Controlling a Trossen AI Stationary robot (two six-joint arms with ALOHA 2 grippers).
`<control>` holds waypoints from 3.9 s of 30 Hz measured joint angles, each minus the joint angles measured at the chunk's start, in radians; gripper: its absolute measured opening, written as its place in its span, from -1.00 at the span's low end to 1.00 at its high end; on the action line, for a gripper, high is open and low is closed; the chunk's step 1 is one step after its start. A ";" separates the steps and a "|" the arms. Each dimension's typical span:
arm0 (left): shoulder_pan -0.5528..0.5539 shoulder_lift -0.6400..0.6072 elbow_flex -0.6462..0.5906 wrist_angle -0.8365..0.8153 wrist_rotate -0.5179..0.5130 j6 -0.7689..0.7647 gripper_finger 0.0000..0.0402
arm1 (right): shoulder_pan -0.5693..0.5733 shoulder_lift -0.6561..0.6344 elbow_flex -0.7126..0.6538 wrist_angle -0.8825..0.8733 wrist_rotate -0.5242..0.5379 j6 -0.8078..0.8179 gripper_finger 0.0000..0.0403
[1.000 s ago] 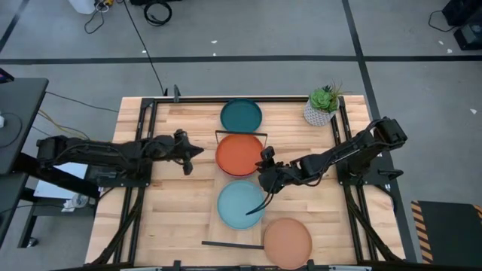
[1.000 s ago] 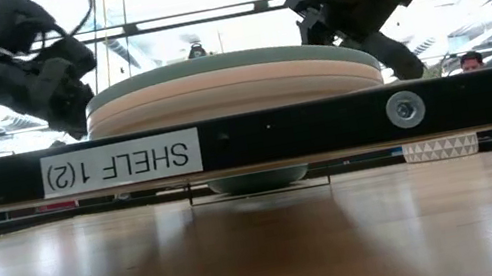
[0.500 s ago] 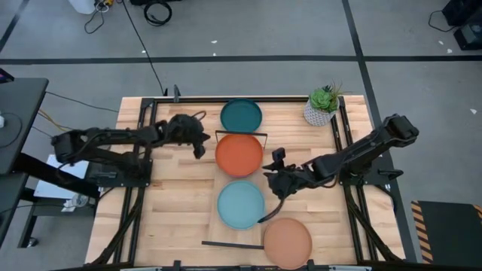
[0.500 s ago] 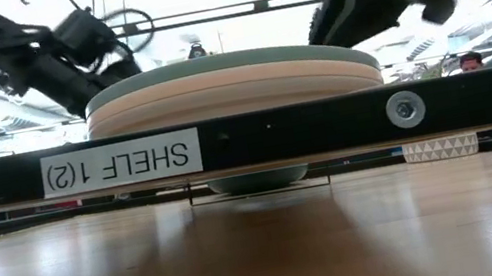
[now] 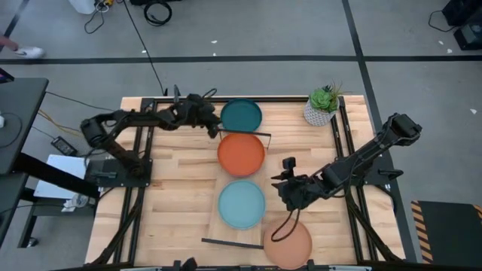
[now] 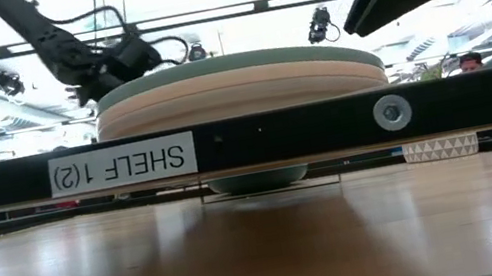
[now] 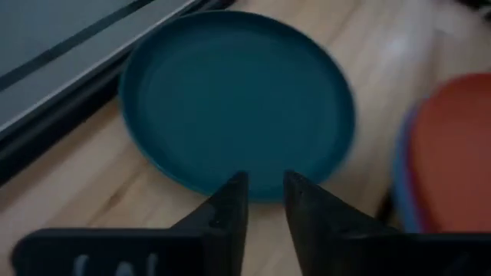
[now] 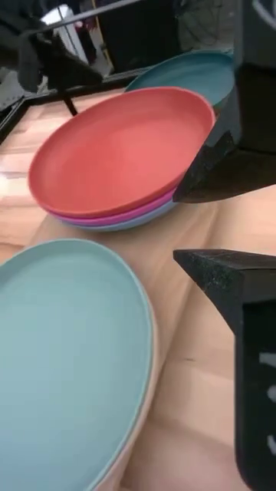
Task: Place and stack plates onto a shelf
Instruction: Stack the green plate on top of the orange plate on the shelf
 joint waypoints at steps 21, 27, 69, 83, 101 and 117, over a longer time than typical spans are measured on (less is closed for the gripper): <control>0.074 0.150 0.221 -0.231 0.032 -0.064 0.02 | 0.067 0.001 -0.071 0.067 0.079 0.031 -0.44; 0.065 0.223 0.235 -0.218 0.028 -0.087 0.22 | 0.055 0.001 -0.071 0.163 0.079 -0.051 -0.45; 0.049 0.292 0.241 -0.197 -0.022 0.034 -0.94 | 0.037 0.001 -0.072 0.299 0.065 -0.084 -0.51; 0.071 0.167 0.239 -0.267 -0.008 0.079 -0.94 | 0.041 -0.003 -0.071 0.222 0.119 -0.058 -0.51; 0.167 -0.230 0.297 -0.371 0.003 0.080 -0.94 | 0.041 -0.017 -0.071 0.217 0.139 -0.057 -0.51; -0.129 -0.257 0.661 -1.034 0.204 0.160 -0.93 | 0.098 -0.114 -0.035 -0.056 0.151 0.170 -0.51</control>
